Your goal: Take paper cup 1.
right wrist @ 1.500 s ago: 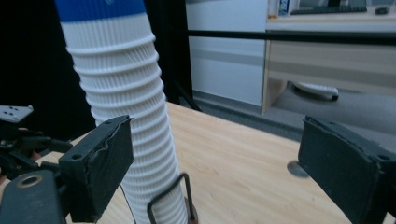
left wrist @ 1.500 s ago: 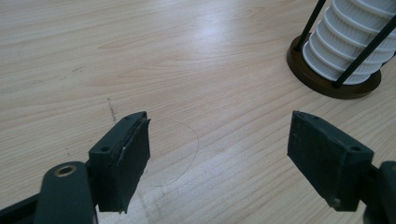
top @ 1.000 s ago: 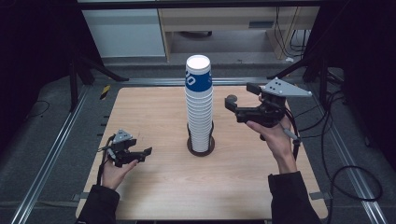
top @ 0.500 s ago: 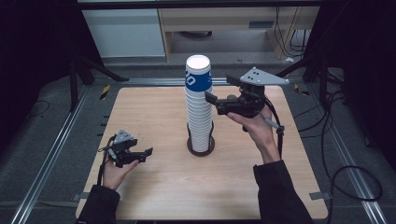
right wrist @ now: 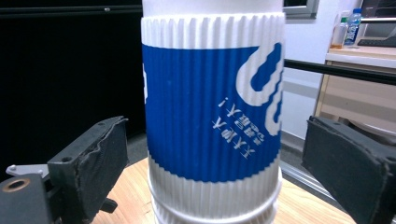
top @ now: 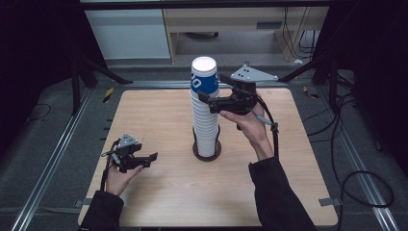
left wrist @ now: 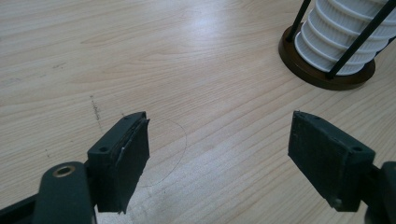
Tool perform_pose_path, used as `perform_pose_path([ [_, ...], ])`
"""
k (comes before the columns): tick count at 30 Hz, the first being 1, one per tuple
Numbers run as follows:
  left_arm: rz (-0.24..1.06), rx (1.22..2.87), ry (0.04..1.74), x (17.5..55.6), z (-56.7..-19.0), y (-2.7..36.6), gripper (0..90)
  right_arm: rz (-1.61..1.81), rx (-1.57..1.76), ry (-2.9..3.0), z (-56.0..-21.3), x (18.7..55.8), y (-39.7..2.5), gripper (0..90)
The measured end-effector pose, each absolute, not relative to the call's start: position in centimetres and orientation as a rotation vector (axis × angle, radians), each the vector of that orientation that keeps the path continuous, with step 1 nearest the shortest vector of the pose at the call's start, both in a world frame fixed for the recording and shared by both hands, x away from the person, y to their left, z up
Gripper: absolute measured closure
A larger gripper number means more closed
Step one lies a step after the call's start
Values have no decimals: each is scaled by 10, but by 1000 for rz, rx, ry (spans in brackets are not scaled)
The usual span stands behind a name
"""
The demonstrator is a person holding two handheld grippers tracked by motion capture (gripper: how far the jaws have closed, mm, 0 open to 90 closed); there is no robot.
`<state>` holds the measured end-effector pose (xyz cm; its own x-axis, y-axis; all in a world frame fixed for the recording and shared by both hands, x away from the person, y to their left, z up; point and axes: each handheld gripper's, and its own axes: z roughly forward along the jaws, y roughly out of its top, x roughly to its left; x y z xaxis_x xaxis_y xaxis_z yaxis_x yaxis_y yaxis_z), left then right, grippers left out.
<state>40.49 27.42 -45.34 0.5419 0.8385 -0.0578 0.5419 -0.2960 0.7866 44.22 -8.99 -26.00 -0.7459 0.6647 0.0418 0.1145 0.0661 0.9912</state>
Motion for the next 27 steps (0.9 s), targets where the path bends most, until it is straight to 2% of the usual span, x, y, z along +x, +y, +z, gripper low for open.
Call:
perform_pose_path([
  [14, 472, 1990, 1115, 405, -454, 274, 200, 1722, 789, 1907, -265, 457, -72, 96],
  [27, 471, 2000, 1118, 405, -455, 273, 198, 1700, 790, 1899, -271, 460, -63, 172],
])
